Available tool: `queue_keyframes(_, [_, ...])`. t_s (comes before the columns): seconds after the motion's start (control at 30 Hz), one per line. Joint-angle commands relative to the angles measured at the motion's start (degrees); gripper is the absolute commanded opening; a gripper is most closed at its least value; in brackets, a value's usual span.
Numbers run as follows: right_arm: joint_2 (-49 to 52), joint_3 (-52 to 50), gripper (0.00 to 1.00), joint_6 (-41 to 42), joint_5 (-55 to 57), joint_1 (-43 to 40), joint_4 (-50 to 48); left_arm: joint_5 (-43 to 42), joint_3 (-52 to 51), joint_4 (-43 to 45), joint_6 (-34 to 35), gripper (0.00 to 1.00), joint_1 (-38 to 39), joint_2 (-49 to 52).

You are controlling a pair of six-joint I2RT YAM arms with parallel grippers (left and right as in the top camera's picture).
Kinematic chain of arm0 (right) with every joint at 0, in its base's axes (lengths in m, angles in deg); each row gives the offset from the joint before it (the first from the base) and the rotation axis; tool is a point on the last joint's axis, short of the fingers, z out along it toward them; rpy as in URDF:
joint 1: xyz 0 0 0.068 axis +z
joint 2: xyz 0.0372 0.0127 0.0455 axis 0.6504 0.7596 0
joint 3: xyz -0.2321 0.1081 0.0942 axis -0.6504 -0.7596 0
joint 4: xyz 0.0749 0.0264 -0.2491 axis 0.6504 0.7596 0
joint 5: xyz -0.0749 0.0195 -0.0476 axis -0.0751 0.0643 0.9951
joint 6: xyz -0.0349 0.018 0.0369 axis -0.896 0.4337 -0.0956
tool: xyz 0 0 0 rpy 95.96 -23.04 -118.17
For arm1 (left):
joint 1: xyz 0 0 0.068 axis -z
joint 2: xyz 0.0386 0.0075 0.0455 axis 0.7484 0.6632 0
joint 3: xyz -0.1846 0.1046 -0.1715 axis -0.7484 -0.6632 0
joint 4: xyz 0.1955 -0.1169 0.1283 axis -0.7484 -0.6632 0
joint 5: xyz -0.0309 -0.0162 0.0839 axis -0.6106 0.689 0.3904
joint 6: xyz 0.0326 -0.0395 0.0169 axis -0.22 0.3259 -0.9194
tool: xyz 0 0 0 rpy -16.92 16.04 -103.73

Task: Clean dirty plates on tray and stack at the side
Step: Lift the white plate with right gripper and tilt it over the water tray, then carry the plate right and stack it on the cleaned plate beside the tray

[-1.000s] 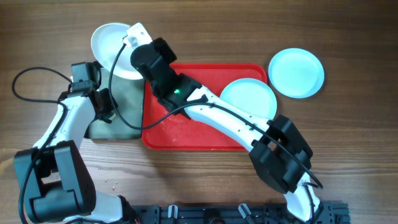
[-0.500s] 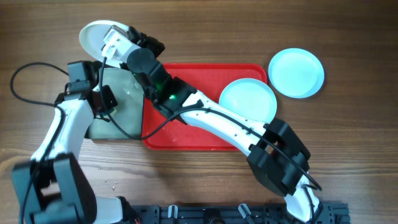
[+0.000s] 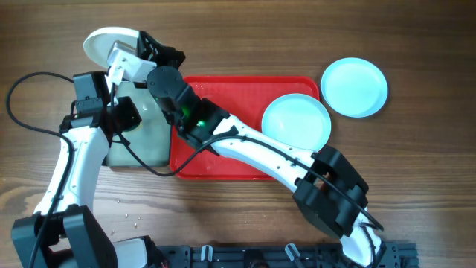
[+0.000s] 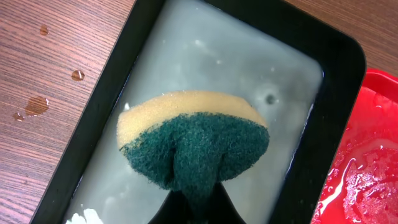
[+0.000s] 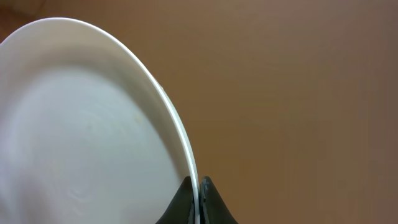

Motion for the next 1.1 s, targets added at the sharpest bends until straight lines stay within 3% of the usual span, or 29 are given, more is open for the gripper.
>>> queue_keyframes(0.0, [0.44, 1.33, 0.04, 14.88, -0.50, -0.37, 4.74, -0.94, -0.13, 0.22, -0.92, 0.04, -0.28, -0.83])
queue_keyframes(0.13, [1.29, 1.33, 0.04, 44.57, -0.61, -3.96, 19.45, -0.94, -0.13, 0.63, -0.92, 0.04, -0.28, -0.83])
queue_keyframes(0.3, [1.36, 1.27, 0.04, 62.75, -9.68, -9.07, 27.61, -0.94, -0.13, 0.70, -0.92, 0.04, -0.28, -0.83])
queue_keyframes(0.4, [1.36, 1.27, 0.04, 69.51, -17.29, -11.52, 30.77, -0.94, -0.13, 0.87, -0.92, 0.04, -0.28, -0.83])
queue_keyframes(0.5, [1.36, 1.27, 0.04, 71.10, -27.30, -14.27, 33.62, -1.14, -0.13, 0.85, -0.90, 0.04, -0.28, -0.79])
queue_keyframes(0.77, [0.35, 1.29, 0.04, 70.31, -40.85, -23.06, 40.50, -1.14, -0.13, 0.85, -0.92, 0.04, -0.28, -0.55])
queue_keyframes(0.9, [-1.11, 1.29, 0.04, 70.38, -42.14, -29.27, 48.87, -1.11, -0.13, 0.85, -0.92, 0.12, -0.28, -0.55])
queue_keyframes(1.07, [-1.20, 1.29, 0.04, 70.31, -42.18, -39.08, 59.56, -1.14, -0.13, 0.85, -0.92, 0.04, -0.28, -0.55])
